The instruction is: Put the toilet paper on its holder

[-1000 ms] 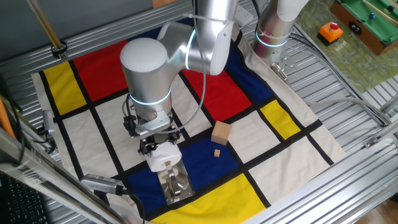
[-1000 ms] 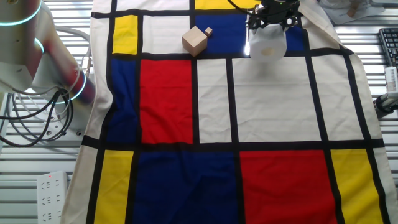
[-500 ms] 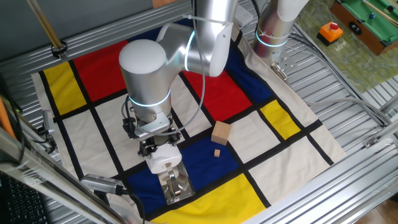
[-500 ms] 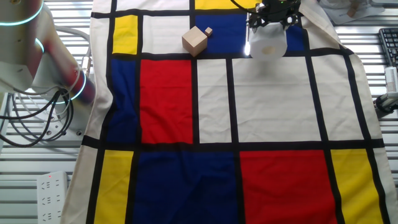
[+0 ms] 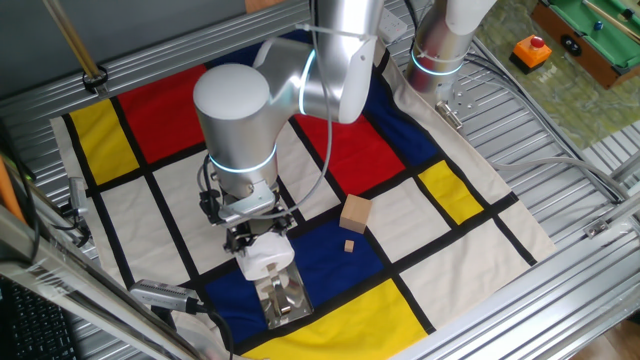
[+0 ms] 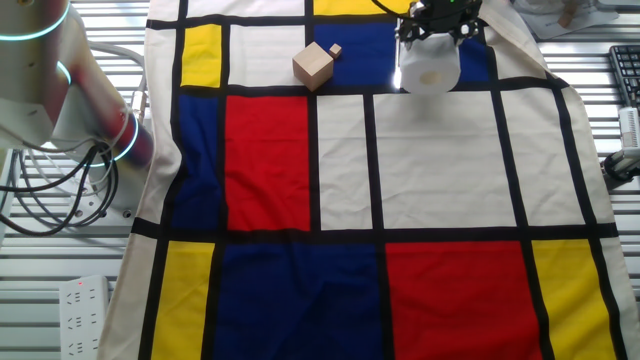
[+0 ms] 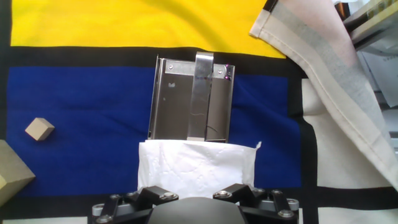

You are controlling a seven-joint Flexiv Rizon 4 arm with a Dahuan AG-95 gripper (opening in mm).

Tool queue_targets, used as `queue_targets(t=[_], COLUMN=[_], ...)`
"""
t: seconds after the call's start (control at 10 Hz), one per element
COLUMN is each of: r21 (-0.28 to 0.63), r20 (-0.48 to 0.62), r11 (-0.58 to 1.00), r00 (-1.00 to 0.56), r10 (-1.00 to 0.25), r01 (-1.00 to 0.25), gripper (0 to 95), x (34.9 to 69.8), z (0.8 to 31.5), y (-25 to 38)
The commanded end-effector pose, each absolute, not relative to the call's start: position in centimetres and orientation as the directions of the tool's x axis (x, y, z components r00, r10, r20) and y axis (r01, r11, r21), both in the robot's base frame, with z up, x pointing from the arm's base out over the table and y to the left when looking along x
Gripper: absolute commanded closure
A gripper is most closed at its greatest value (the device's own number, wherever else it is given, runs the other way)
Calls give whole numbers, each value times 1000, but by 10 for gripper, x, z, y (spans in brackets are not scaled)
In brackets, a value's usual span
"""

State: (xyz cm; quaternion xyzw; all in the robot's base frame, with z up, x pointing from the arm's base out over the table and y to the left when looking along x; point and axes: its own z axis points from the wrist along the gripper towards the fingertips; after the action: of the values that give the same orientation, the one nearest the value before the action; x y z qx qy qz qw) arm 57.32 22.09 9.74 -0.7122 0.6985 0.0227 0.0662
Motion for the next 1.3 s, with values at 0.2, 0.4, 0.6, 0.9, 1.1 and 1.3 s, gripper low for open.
queue_targets(t=[0.2, 0.4, 0.6, 0.9, 1.1, 1.3], r21=[-63, -64, -66, -64, -60, -58], r20=[-128, -129, -136, -126, -124, -118], r11=[-19, -22, -23, -24, -15, -14], r00=[27, 30, 32, 31, 23, 21], r10=[-991, -991, -990, -992, -992, -993], r01=[-998, -998, -998, -998, -998, -998], gripper=[950, 950, 950, 950, 950, 950], x=[575, 576, 575, 573, 573, 573], z=[96, 93, 86, 81, 81, 82], y=[224, 227, 230, 234, 234, 234])
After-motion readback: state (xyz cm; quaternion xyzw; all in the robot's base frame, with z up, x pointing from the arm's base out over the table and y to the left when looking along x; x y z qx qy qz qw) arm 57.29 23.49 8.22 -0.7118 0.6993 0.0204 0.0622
